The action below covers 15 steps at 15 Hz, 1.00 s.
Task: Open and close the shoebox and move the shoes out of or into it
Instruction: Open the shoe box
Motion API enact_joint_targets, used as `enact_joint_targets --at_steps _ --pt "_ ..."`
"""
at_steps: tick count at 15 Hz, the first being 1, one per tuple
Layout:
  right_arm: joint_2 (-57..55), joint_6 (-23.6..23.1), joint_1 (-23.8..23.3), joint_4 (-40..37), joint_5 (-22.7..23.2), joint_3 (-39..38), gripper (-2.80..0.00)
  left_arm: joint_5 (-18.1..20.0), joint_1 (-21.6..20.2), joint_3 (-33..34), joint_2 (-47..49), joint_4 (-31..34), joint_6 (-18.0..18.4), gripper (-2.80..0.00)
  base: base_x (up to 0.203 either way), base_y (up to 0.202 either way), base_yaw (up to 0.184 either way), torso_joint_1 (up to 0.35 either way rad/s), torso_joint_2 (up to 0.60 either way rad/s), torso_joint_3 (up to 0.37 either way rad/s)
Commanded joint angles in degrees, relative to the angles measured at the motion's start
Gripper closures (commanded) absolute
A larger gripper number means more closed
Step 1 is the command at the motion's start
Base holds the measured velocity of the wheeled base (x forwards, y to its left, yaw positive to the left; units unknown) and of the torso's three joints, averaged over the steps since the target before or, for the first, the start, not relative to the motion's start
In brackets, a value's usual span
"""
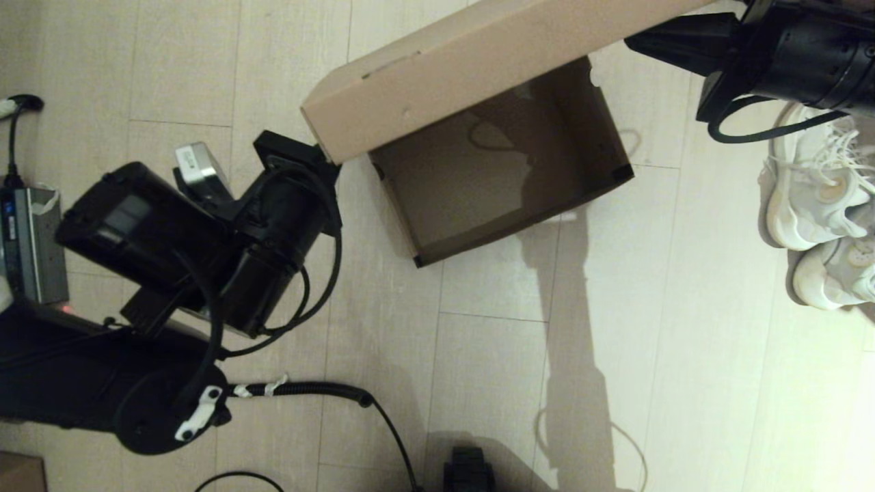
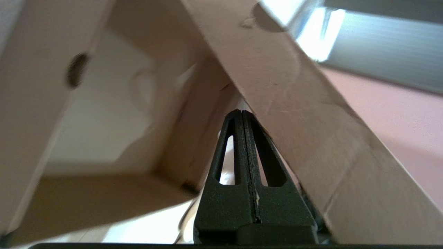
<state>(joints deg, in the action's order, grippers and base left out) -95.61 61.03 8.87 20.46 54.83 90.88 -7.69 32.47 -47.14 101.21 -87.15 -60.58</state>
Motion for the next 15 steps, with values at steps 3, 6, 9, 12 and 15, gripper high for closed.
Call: enact_joint_targets --at_steps 3,6,9,12,15 --pt "-0.1 0.2 0.6 -0.2 0.3 0.1 0.0 1.5 -1.2 -6.6 0.6 -0.5 -0.3 0.0 0.0 0.0 0.0 0.0 0.0 0.0" --pt "-0.2 0.1 0.6 -0.6 0.3 0.7 0.0 3.3 -1.9 -11.6 1.4 0.9 -0.3 0.0 0.0 0.0 0.0 0.0 0.0 0.0" --pt "0.3 -2.0 0.7 -0.7 0.3 -3.0 0.0 4.5 -3.3 -18.4 1.5 5.6 -0.3 0.0 0.0 0.0 0.0 0.0 0.0 0.0" --pt "0.3 -15.3 1.6 -4.2 -0.9 -10.0 0.0 6.1 -4.9 -25.8 2.4 10.6 -0.3 0.0 0.0 0.0 0.0 0.0 0.0 0.0" --pt "-1.3 -31.6 6.8 -8.9 -17.9 -14.2 0.0 9.6 -8.6 -32.6 5.6 13.2 -0.3 0.0 0.0 0.0 0.0 0.0 0.0 0.0"
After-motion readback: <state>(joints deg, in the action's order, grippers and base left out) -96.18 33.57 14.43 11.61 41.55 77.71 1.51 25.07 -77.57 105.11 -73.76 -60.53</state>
